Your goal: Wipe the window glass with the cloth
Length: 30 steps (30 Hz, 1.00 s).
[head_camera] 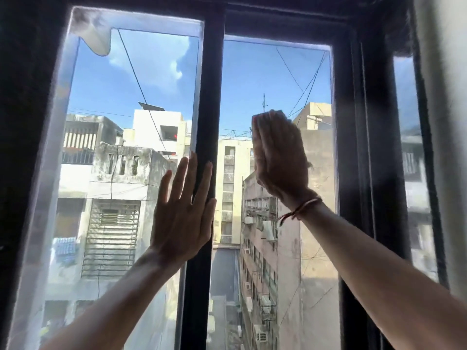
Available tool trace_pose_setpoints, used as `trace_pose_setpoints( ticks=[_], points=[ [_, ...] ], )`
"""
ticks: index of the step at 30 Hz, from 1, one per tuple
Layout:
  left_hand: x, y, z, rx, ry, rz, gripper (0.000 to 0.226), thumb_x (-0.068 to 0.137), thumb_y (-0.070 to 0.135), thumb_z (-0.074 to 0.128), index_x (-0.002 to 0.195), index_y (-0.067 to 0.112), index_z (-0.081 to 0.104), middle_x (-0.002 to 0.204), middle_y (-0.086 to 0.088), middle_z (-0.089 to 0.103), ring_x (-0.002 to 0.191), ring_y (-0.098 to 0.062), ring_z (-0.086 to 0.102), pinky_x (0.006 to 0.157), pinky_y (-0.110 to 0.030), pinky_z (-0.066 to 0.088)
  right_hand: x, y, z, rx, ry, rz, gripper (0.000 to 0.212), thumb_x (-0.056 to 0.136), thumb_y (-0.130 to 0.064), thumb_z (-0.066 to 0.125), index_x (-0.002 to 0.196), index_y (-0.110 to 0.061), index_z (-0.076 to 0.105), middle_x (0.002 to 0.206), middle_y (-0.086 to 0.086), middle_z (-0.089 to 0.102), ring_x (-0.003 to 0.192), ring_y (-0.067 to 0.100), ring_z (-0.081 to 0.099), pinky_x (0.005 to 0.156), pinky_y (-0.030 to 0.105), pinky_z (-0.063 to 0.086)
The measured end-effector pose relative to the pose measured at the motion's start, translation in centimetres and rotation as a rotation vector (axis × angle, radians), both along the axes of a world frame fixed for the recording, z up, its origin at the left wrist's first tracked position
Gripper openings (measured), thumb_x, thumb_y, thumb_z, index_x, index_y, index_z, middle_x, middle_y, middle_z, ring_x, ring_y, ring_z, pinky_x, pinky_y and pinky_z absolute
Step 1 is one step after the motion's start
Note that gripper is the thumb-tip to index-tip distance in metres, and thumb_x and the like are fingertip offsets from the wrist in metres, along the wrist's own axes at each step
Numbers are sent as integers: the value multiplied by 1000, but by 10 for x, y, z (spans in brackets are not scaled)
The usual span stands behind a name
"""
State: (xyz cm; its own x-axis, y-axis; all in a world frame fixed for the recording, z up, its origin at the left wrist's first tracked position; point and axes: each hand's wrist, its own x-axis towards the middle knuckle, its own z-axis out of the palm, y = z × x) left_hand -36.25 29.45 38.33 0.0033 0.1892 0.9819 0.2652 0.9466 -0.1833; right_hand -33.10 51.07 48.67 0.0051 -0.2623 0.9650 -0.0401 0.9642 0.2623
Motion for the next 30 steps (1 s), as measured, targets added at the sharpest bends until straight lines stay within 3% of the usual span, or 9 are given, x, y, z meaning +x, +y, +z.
trace_pose_setpoints(
  ticks=[6, 10, 12, 17, 20, 22, 24, 28, 30],
  points=[
    [2, 0, 2, 3, -4, 21, 65, 109, 42, 23, 167, 15, 14, 177, -17, 11, 166, -30, 11, 133, -56, 22, 8, 46, -89, 515, -172, -33, 57, 115, -29, 32, 171, -16, 31, 180, 10, 32, 171, 28, 24, 140, 54, 30],
    [4, 5, 2, 14, -9, 15, 65, 108, 41, 26, 167, 15, 15, 177, -17, 12, 165, -31, 13, 133, -56, 21, 15, 39, 6, 70, -67, 46, 58, 115, -32, 26, 169, -12, 34, 179, 13, 34, 170, 30, 26, 138, 57, 30],
    [5, 4, 2, 9, -6, 25, 65, 108, 41, 25, 167, 15, 16, 177, -17, 13, 165, -30, 13, 133, -55, 21, 7, 5, 7, 51, -81, 12, 60, 115, -34, 28, 171, -12, 29, 181, 13, 27, 172, 30, 19, 140, 54, 23],
    [5, -5, 6, -29, 7, 37, 64, 108, 42, 25, 166, 15, 20, 176, -15, 16, 165, -29, 16, 131, -56, 26, 3, 10, -55, 659, -186, -60, 57, 117, -34, 24, 168, -13, 38, 175, 13, 43, 167, 30, 33, 140, 53, 30],
    [6, -7, 7, -38, -3, 39, 65, 108, 42, 25, 167, 17, 17, 177, -15, 12, 166, -28, 12, 132, -56, 24, 11, 34, 11, 268, -74, 17, 52, 117, -26, 30, 163, -7, 46, 167, 17, 53, 160, 32, 43, 136, 56, 35],
    [6, -5, 4, -28, -15, 23, 65, 108, 42, 26, 167, 17, 15, 178, -14, 10, 166, -27, 10, 133, -55, 22, 14, 36, 37, -28, -35, 35, 53, 117, -25, 34, 167, -7, 39, 174, 17, 44, 166, 31, 35, 138, 55, 30],
    [5, -5, 5, -31, -8, 28, 65, 109, 43, 24, 167, 17, 15, 177, -15, 11, 166, -28, 11, 133, -55, 21, 5, 23, 7, -12, -15, 31, 56, 116, -29, 32, 169, -10, 35, 178, 15, 36, 170, 30, 26, 140, 54, 26],
    [4, -8, 6, -26, 17, 29, 63, 109, 41, 25, 166, 16, 19, 176, -17, 15, 165, -31, 14, 132, -58, 23, -5, 11, -160, 532, -163, 30, 59, 112, -28, 36, 170, -17, 35, 179, 12, 35, 172, 29, 20, 145, 50, 13],
    [4, -5, 2, -25, 12, 16, 63, 109, 41, 26, 166, 16, 20, 176, -18, 15, 165, -32, 15, 131, -59, 23, 0, 43, -181, 650, -221, -23, 63, 109, -28, 41, 170, -18, 33, 179, 9, 36, 171, 27, 23, 145, 47, 8]
  ],
)
